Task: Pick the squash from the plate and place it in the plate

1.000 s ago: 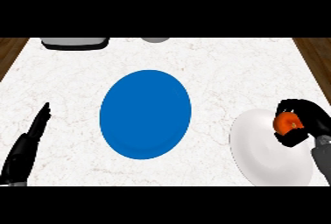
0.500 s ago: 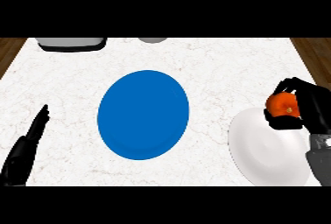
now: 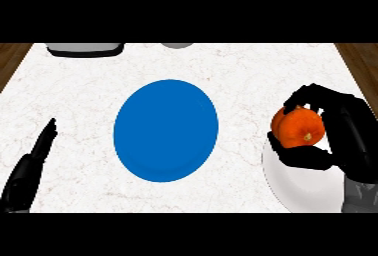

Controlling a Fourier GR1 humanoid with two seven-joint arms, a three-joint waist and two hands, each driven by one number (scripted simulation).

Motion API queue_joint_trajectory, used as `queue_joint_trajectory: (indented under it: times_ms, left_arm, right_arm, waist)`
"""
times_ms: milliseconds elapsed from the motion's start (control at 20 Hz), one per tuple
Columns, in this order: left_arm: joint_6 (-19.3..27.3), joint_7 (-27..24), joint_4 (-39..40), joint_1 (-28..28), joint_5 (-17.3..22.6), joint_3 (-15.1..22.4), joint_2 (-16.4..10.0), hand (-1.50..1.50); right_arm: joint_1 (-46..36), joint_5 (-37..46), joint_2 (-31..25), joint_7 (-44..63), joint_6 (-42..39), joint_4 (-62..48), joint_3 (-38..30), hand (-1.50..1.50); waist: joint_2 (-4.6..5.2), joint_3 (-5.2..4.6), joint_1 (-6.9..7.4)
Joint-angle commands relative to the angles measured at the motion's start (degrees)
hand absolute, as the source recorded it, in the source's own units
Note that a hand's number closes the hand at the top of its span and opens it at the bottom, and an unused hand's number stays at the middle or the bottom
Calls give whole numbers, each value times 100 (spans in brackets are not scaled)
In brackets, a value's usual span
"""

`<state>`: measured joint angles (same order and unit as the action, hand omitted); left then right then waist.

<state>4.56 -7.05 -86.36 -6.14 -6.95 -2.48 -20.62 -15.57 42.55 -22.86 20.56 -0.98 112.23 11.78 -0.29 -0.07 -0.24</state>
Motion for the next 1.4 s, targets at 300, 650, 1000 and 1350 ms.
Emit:
queue_joint_trajectory:
  times_ms: [300, 650, 1000, 1350]
  left_arm:
    - [-135, -31, 186, 268, -90, -76, 95, 0]
    - [-289, -59, 151, 224, -122, -111, 65, 0]
    - [-230, 470, -171, 458, -195, -123, 140, 0]
    - [-211, 97, 52, 414, -369, 113, 358, 0]
  right_arm:
    - [-1936, 592, 1737, 1422, -549, -731, 951, 150]
    - [-2882, 300, 2272, 2054, 77, -2418, 1449, 150]
    - [-3589, -443, 2284, 1814, 1023, -4456, 1940, 150]
    - [-3570, -1879, 2286, 1462, 2419, -5439, 2171, 150]
  waist:
    - [32, 2, 95]
    - [39, 3, 150]
    - [53, 6, 199]
    - [106, 8, 376]
